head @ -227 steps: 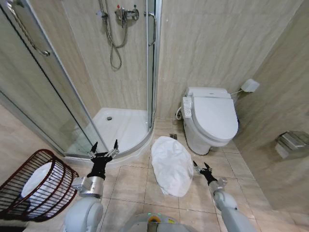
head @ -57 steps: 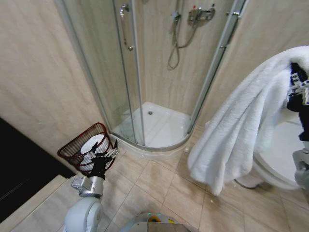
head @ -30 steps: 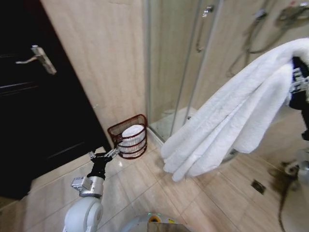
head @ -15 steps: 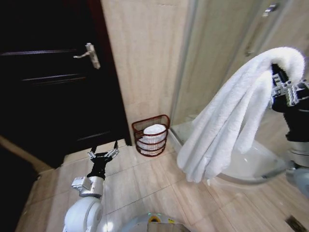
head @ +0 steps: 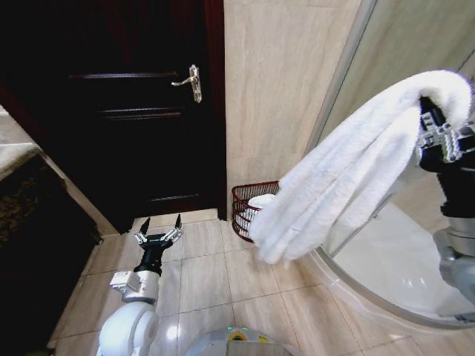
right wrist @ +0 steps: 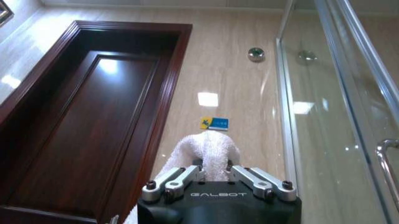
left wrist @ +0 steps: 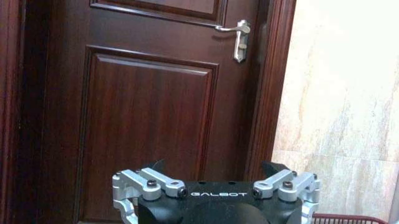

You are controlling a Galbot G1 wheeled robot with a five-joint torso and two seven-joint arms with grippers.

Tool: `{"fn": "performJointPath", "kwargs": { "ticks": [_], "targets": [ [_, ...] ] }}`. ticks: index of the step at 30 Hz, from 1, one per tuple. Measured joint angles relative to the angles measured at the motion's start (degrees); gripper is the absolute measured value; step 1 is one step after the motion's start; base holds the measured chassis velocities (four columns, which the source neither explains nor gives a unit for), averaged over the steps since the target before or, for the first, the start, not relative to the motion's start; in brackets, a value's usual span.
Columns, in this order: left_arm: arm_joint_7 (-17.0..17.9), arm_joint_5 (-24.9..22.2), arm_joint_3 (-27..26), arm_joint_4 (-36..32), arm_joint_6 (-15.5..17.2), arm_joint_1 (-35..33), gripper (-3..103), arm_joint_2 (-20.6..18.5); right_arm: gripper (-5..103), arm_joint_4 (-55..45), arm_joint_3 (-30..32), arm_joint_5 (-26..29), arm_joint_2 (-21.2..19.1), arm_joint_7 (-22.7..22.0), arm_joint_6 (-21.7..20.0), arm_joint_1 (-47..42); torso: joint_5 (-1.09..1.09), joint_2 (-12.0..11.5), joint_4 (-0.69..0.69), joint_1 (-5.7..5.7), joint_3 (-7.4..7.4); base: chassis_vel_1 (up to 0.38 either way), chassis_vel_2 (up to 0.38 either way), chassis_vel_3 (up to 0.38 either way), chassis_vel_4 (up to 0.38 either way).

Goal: Discard the used towel into the hamper.

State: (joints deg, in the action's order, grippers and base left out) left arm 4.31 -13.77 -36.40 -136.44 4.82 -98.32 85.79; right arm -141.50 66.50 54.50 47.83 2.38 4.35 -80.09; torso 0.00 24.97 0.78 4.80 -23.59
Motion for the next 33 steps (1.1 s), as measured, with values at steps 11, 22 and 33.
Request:
{"fn": "performJointPath", "kwargs": {
  "ticks": [11,22,33],
  "targets": [
    [0.0,0.0,0.0,0.0,0.0,0.0,100,0.0,10,-0.02,-0.51,-0.3,0.31,0.26,0.15,-0.12,0.0,2.29,-0.03,0.95,-1.34,0.0,0.0,0.0,0.0],
    [0.0,0.0,0.0,0.0,0.0,0.0,100,0.0,10,-0.02,0.31,-0.2,0.13,0.31,0.32,-0.2,0.0,5.32,-0.03,2.21,-3.1,0.0,0.0,0.0,0.0],
    [0.0,0.0,0.0,0.0,0.0,0.0,100,0.0,10,0.0,0.9,-0.17,-0.04,0.31,0.38,-0.35,0.0,7.9,-0.03,3.28,-4.61,0.0,0.0,0.0,0.0]
  ]
}}
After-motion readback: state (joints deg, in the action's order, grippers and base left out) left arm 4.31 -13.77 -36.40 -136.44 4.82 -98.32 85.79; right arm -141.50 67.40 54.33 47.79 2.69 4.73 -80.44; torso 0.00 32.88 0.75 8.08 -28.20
